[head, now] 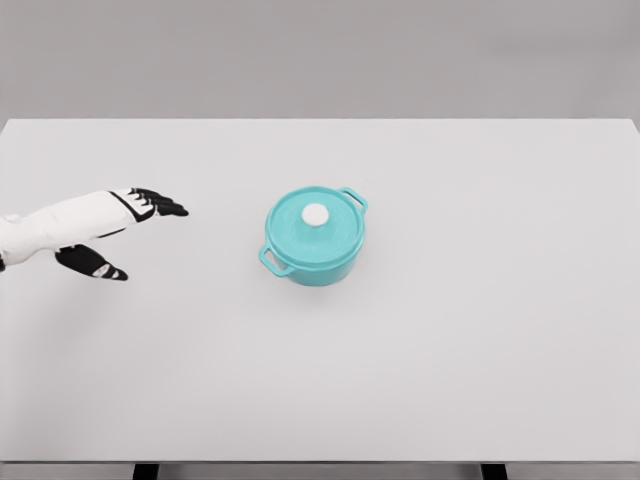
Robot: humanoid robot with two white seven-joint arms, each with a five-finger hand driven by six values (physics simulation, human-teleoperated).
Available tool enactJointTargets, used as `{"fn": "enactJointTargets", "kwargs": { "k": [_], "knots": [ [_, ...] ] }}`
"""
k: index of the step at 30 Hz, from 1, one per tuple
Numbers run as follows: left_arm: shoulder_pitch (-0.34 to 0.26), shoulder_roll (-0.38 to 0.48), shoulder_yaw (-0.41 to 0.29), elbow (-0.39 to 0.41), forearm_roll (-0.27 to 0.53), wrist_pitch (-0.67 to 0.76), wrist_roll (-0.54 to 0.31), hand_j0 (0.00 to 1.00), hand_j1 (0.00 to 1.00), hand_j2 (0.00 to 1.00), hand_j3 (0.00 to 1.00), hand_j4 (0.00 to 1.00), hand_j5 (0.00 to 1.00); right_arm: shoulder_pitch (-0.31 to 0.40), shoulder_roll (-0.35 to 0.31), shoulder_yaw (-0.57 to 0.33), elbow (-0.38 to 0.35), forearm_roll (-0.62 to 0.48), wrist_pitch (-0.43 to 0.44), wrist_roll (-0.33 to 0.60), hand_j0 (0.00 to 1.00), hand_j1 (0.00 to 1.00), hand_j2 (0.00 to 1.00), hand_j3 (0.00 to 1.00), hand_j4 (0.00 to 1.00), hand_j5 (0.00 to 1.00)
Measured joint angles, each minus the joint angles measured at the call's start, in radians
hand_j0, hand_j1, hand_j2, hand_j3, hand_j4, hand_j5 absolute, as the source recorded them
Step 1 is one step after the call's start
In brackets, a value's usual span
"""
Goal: Open the lid of the pot with left arm
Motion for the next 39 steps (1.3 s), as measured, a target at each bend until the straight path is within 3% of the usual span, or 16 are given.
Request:
{"fn": "enactJointTargets", "kwargs": {
  "k": [8,12,14,16,20,23,28,39],
  "knots": [
    [-0.049,-0.013,-0.003,0.002,-0.053,0.000,0.000,1.00,1.00,1.00,1.00,1.00,1.00,-0.005,0.000,-0.006,-0.002,-0.008,0.004,-0.003,1.00,1.00,1.00,1.00,1.00,1.00],
    [-0.075,-0.081,-0.005,-0.002,-0.119,0.000,0.000,1.00,1.00,1.00,1.00,1.00,1.00,-0.005,0.000,-0.007,-0.003,-0.009,0.004,-0.004,1.00,1.00,1.00,1.00,1.00,1.00],
    [-0.188,-0.105,-0.042,-0.001,-0.140,-0.003,-0.001,1.00,1.00,1.00,1.00,1.00,1.00,-0.003,0.000,-0.007,-0.003,-0.009,0.005,-0.004,1.00,1.00,1.00,1.00,1.00,1.00],
    [-0.395,-0.105,-0.162,0.049,-0.114,0.002,0.000,1.00,1.00,1.00,1.00,1.00,1.00,-0.005,0.000,-0.008,-0.003,-0.009,0.005,-0.004,1.00,1.00,1.00,1.00,1.00,1.00],
    [-0.555,-0.125,-0.382,0.113,-0.102,0.002,0.000,1.00,1.00,1.00,1.00,1.00,1.00,-0.003,0.000,-0.008,-0.003,-0.009,0.005,-0.004,1.00,1.00,1.00,1.00,1.00,1.00],
    [-0.663,-0.181,-0.503,0.128,-0.102,0.002,0.000,1.00,1.00,1.00,1.00,1.00,1.00,-0.003,0.000,-0.008,-0.003,-0.009,0.005,-0.004,1.00,1.00,1.00,1.00,1.00,1.00],
    [-0.703,-0.272,-0.620,0.128,-0.107,0.000,0.000,1.00,1.00,1.00,1.00,1.00,1.00,-0.005,0.000,-0.008,-0.003,-0.009,0.005,-0.004,1.00,1.00,1.00,1.00,1.00,1.00],
    [-0.715,-0.323,-0.681,0.132,-0.165,0.000,0.000,0.96,0.96,0.96,0.96,0.96,0.96,-0.005,0.000,-0.008,-0.003,-0.009,0.005,-0.004,1.00,1.00,1.00,1.00,1.00,1.00]
  ]
}}
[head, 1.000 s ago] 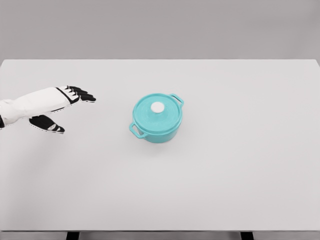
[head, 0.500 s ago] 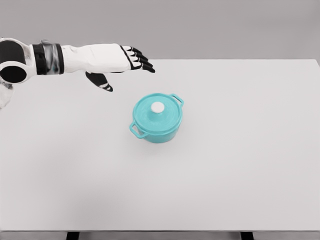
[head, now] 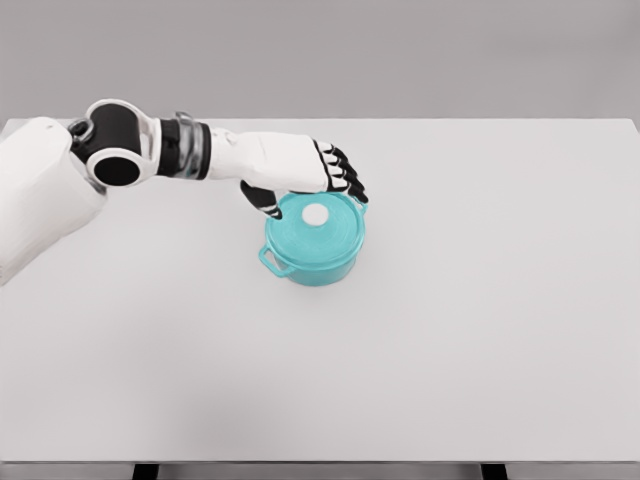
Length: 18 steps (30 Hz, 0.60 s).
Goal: Open the lid of the pot with left arm
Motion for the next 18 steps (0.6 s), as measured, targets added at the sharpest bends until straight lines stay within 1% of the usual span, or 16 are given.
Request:
{"fn": "enactJointTargets", "kwargs": {
  "k": [4,13,18],
  "knots": [
    [-0.002,-0.012,-0.007,0.002,-0.042,0.000,0.000,0.96,0.96,0.96,0.96,0.96,0.96,0.000,0.000,0.000,0.000,0.000,0.000,0.000,1.00,1.00,1.00,1.00,1.00,1.00],
    [-0.002,-0.028,-0.022,0.005,-0.072,0.000,0.000,0.96,0.96,0.96,0.96,0.96,0.96,0.002,0.000,0.000,0.000,0.000,0.000,0.000,1.00,1.00,1.00,1.00,1.00,1.00],
    [-0.002,-0.038,-0.037,0.018,-0.082,0.000,0.000,0.89,0.89,0.89,0.89,0.89,0.89,0.002,0.000,0.000,0.000,0.000,0.000,0.000,1.00,1.00,1.00,1.00,1.00,1.00]
  ]
}}
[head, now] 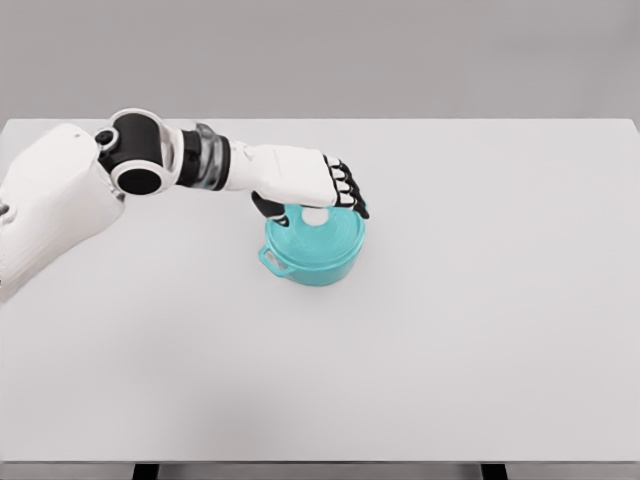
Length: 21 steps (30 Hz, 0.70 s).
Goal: Open the lid of the pot with left arm
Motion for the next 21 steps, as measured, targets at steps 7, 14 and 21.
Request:
{"fn": "enactJointTargets", "kwargs": {
  "k": [7,14,21],
  "knots": [
    [0.002,-0.009,-0.009,0.012,-0.017,0.000,0.000,0.84,0.84,0.84,0.84,0.84,0.84,-0.002,0.000,0.000,0.000,0.000,0.000,0.000,1.00,1.00,1.00,1.00,1.00,1.00],
    [0.002,-0.009,-0.014,0.017,-0.027,0.000,0.000,0.84,0.84,0.84,0.84,0.84,0.84,-0.002,0.000,0.000,0.000,0.000,0.000,0.000,1.00,1.00,1.00,1.00,1.00,1.00],
    [0.003,-0.010,-0.017,0.020,-0.032,0.000,0.000,0.72,0.72,0.72,0.72,0.72,0.72,-0.002,0.000,0.000,0.000,0.000,0.000,0.000,1.00,1.00,1.00,1.00,1.00,1.00]
  ]
}}
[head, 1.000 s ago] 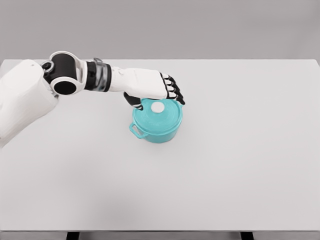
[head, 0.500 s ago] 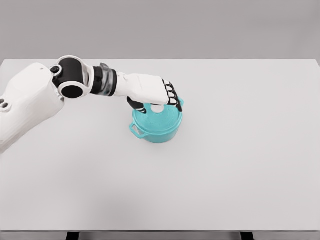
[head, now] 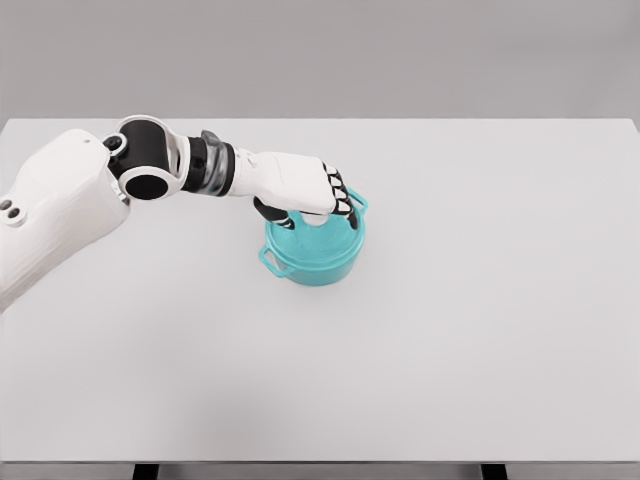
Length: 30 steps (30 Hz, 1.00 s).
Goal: Open the lid of the pot with left arm
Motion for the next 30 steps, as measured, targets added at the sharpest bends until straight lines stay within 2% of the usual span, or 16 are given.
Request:
{"fn": "enactJointTargets", "kwargs": {
  "k": [10,14,19,25,30],
  "knots": [
    [0.002,0.000,-0.007,0.000,-0.001,0.000,0.000,0.65,0.65,0.65,0.65,0.65,0.65,0.000,0.000,0.000,0.000,0.000,0.000,0.000,1.00,1.00,1.00,1.00,1.00,1.00],
    [0.002,0.001,-0.018,0.000,-0.001,0.000,0.000,0.54,0.54,0.54,0.54,0.54,0.54,0.002,0.000,0.000,0.000,0.000,0.000,0.000,1.00,1.00,1.00,1.00,1.00,1.00],
    [0.000,0.002,-0.021,-0.001,-0.001,0.000,0.000,0.49,0.49,0.49,0.49,0.49,0.49,0.002,0.000,0.000,0.000,0.000,0.000,0.000,1.00,1.00,1.00,1.00,1.00,1.00],
    [-0.015,0.014,-0.015,-0.003,0.001,0.000,0.000,0.48,0.48,0.48,0.48,0.48,0.48,0.002,0.000,0.000,0.000,0.000,0.000,0.000,1.00,1.00,1.00,1.00,1.00,1.00],
    [-0.031,0.061,-0.007,-0.006,0.001,0.000,0.000,0.48,0.48,0.48,0.48,0.48,0.48,0.000,0.000,0.000,0.000,0.000,0.000,0.000,1.00,1.00,1.00,1.00,1.00,1.00]
  ]
}}
